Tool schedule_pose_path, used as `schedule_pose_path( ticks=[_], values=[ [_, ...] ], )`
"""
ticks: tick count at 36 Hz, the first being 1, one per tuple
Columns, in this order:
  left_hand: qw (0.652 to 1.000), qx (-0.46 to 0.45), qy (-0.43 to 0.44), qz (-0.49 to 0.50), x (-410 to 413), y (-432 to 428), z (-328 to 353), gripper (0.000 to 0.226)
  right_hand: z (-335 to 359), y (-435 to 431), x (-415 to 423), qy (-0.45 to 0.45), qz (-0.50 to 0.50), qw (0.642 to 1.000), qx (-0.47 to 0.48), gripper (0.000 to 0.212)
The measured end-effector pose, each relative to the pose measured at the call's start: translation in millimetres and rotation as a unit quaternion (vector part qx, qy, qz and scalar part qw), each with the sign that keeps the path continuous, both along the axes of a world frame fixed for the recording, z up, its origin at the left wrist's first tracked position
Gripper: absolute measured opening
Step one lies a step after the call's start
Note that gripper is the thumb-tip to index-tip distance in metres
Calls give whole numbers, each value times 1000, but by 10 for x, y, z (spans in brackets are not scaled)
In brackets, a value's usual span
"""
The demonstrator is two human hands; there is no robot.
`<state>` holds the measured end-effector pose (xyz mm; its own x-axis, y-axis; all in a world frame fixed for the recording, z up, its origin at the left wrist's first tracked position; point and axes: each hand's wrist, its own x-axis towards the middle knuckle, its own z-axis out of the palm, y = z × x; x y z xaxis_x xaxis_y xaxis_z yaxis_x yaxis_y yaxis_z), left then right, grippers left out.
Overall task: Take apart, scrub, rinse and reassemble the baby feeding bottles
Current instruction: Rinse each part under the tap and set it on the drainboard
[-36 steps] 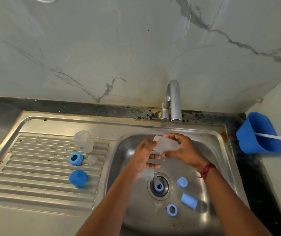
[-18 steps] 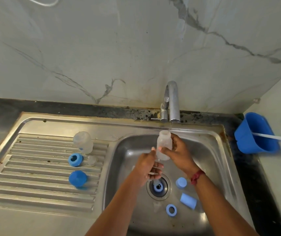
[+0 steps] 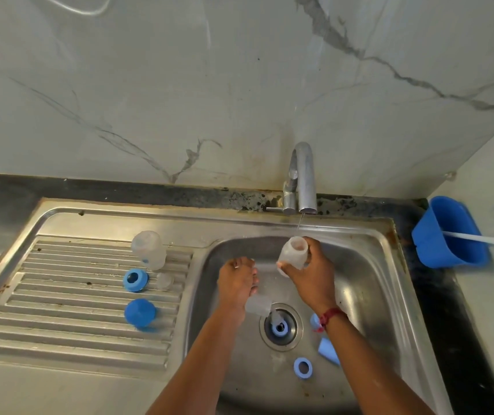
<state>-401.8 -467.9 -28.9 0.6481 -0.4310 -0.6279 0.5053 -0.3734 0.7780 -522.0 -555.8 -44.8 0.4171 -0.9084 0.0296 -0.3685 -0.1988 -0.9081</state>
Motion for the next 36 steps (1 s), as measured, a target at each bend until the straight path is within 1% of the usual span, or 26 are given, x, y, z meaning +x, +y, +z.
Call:
schedule_pose_path(
  ticks=[3,7,10,12,14,16,19,21,23,26,27,29,30,33,36],
  values=[
    [1000,-8,-20,3,15,-18,-12,9,31,27,39,-6,4,999,-46,57],
    [999,0,-42,-11,19,-47,-25,4,-14,30,58,28,17,998,-44,56],
    [997,-6,-68,-26,23,-70,-13,22,-36,36,64,18,-13,997,-72,58],
    [996,-20,-76,-39,16,-71,16,31,-32,27,72,35,1,998,-57,59],
    [996,-31,-76,-44,5,-67,18,38,-60,34,64,49,-1,998,-50,59],
    [995,-40,-79,-46,12,-83,11,41,-63,38,61,34,-25,997,-58,59],
    [994,-57,-81,-49,19,-103,5,37,-20,32,82,54,9,998,-41,55],
    [994,-52,-81,-55,5,-91,-13,38,-32,48,64,57,-11,997,-52,55],
    [994,-63,-77,-48,12,-100,-33,38,-18,46,56,36,-42,997,-55,58],
    [994,-65,-72,-43,15,-111,-32,38,-4,29,65,56,9,997,-54,53],
    [994,-63,-73,-45,11,-110,-41,39,-4,34,60,55,3,996,-65,52],
    [994,-65,-74,-47,12,-108,-56,41,14,42,48,24,-32,996,-82,56],
    [994,-68,-75,-47,17,-114,-46,41,28,39,49,17,-29,996,-83,57],
    [993,-63,-78,-56,3,-109,-47,42,7,14,23,56,32,997,-36,54],
    [992,-66,-80,-68,5,-80,-53,39,-23,-12,-44,73,27,997,-17,62]
  ],
)
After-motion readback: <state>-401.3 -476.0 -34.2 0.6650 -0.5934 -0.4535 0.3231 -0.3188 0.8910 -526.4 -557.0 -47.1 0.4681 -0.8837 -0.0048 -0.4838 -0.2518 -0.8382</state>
